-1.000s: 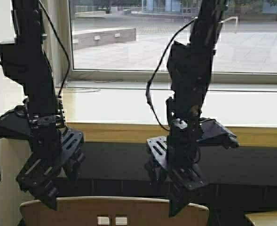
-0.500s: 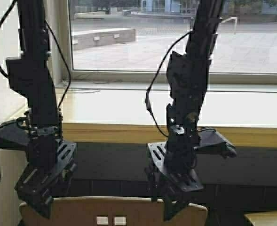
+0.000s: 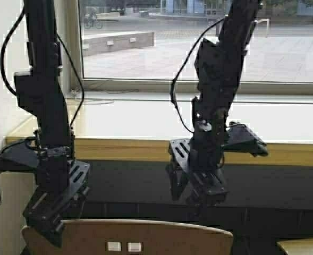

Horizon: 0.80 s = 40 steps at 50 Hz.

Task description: Push the chairs under the table

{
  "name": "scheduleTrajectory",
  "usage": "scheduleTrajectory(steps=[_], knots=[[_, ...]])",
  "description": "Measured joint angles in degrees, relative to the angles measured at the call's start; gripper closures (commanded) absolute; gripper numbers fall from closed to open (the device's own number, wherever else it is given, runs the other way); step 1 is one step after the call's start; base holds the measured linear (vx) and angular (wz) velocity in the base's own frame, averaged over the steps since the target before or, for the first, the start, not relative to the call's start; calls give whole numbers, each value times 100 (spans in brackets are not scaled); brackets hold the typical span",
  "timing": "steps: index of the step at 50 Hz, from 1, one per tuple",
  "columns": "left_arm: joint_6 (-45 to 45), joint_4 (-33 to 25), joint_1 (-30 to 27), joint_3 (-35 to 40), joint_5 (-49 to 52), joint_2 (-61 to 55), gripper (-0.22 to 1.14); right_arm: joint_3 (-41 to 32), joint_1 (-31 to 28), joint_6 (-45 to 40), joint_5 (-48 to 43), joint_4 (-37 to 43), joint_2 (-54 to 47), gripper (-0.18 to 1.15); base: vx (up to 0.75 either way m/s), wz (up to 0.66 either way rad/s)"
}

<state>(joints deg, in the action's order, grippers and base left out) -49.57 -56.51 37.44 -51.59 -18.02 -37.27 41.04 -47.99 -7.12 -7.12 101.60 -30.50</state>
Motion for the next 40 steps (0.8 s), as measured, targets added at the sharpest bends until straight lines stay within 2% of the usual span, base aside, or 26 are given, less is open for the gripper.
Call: scheduleTrajectory(steps=[6, 28, 40], knots=[[0, 0, -97, 44, 9, -123, -5, -158, 9, 0, -62, -9, -35, 4, 0, 0], [0, 202, -308, 299, 18, -246, -5, -1160, 9, 0, 378, 352, -1406, 4, 0, -1], [0, 299, -396, 396, 26, -378, -4, -1248, -18, 0, 369, 272, -1512, 4, 1, 0]])
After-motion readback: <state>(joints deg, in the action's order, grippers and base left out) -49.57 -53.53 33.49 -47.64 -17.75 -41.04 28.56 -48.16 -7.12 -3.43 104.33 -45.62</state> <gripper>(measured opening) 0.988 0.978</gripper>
